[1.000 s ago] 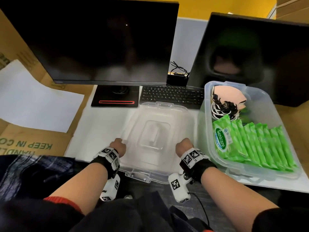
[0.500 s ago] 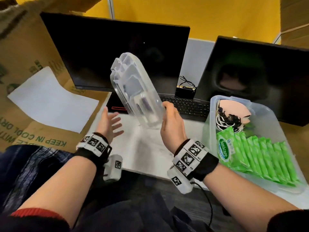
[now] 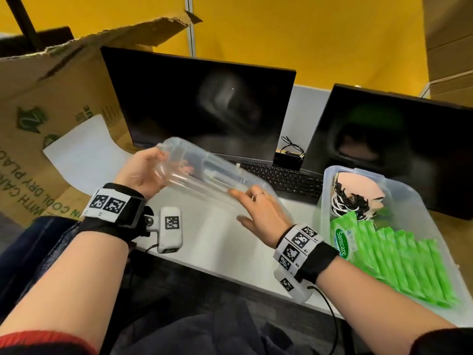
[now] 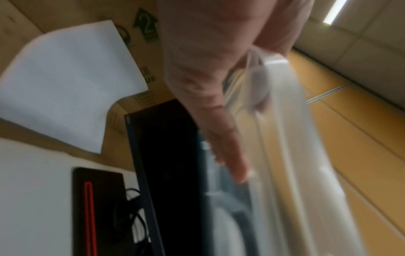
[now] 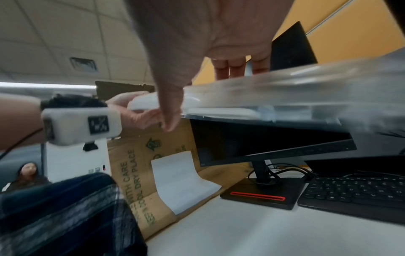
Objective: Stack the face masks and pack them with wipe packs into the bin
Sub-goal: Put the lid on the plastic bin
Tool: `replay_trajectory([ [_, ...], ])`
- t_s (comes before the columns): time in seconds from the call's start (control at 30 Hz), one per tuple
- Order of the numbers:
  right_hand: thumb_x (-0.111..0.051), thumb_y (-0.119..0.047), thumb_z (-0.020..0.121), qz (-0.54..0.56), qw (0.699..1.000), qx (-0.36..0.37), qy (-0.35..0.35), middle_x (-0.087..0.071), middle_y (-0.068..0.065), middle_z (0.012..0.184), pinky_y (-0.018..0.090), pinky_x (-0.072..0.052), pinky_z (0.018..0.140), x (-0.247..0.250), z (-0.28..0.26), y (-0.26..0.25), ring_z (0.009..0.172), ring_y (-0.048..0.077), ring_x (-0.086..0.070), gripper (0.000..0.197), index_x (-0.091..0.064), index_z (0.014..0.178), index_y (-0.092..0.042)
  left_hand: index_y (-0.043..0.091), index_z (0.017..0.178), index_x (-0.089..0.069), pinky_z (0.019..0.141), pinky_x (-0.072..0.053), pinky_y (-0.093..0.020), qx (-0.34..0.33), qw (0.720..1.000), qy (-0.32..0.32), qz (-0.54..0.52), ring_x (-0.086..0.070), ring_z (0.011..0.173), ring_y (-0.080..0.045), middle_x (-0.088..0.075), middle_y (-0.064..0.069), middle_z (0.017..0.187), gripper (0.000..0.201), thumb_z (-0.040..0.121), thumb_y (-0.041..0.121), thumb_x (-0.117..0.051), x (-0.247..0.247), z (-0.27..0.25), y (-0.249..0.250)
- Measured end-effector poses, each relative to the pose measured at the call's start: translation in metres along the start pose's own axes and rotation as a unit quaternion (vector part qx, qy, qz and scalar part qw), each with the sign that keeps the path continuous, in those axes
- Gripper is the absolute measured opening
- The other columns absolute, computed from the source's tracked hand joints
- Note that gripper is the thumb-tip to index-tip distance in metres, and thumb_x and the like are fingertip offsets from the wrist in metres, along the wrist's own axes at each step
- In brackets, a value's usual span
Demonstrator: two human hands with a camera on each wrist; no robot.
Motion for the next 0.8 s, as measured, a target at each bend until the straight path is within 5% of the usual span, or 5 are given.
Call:
replay_trajectory([
  [0.17, -0.053, -0.056, 0.084, 0.037, 0.995, -0.086, 0.025, -0.04, 0.006, 0.125, 0.035, -0.029, 0.096, 0.021, 0.0, 0.024, 0.117, 0.022, -0.036, 0.065, -0.034, 0.14, -0.029, 0.012, 0.113, -0.047, 0.069, -0.058, -0.027, -0.059, 0.998, 0.022, -0.008, -0.071, 0.079, -0.023, -0.073, -0.011, 0.089, 0.04, 0.079, -0.006, -0.036, 0.017, 0.006, 0.009],
  [0.37, -0.044, -0.042, 0.093, 0.075, 0.918, -0.35, 0.169, -0.02, 0.02, 0.148, 0.047, -0.025, 0.107, 0.079, -0.022, 0.098, 0.136, 0.035, -0.022, 0.056, -0.03, 0.141, -0.017, 0.025, 0.109, -0.051, 0.067, -0.056, -0.026, -0.066, 0.996, 0.007, 0.051, -0.069, 0.073, -0.012, -0.071, -0.001, 0.087, 0.028, 0.091, 0.007, -0.039, 0.027, 0.023, 0.013],
  [0.5, -0.046, -0.034, 0.094, 0.164, 0.883, -0.398, 0.187, -0.028, 0.023, 0.146, 0.043, -0.029, 0.104, 0.089, -0.051, 0.136, 0.133, 0.036, -0.031, 0.064, -0.017, 0.145, -0.009, 0.022, 0.113, -0.054, 0.055, -0.056, -0.021, -0.061, 0.991, -0.024, 0.12, -0.068, 0.068, -0.002, -0.071, 0.011, 0.072, 0.035, 0.091, 0.001, -0.038, -0.011, 0.038, -0.003],
  [0.6, -0.051, -0.027, 0.092, 0.169, 0.866, -0.431, 0.191, -0.037, 0.026, 0.138, 0.041, -0.031, 0.102, 0.096, -0.085, 0.157, 0.127, 0.038, -0.037, 0.068, -0.013, 0.146, -0.009, 0.021, 0.112, -0.053, 0.055, -0.055, -0.018, -0.035, 0.981, -0.096, 0.163, -0.068, 0.066, -0.004, -0.071, 0.003, 0.067, 0.034, 0.092, -0.001, -0.037, -0.057, 0.054, -0.02],
  [0.8, -0.051, -0.025, 0.092, 0.168, 0.777, -0.575, 0.192, -0.037, 0.028, 0.141, 0.042, -0.031, 0.104, 0.096, -0.192, 0.189, 0.13, 0.041, -0.035, 0.077, -0.002, 0.148, -0.006, 0.013, 0.081, -0.063, 0.044, -0.044, -0.011, -0.048, 0.939, -0.117, 0.32, -0.057, 0.049, -0.001, -0.062, 0.007, 0.055, 0.008, 0.084, 0.005, -0.064, -0.147, 0.092, -0.06],
])
Point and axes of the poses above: each hand's wrist, its own z-axis towards the middle knuckle, its own x-axis out of the back of the hand, y = z × x, the point moved 8 cm from there along z, towards the middle knuckle
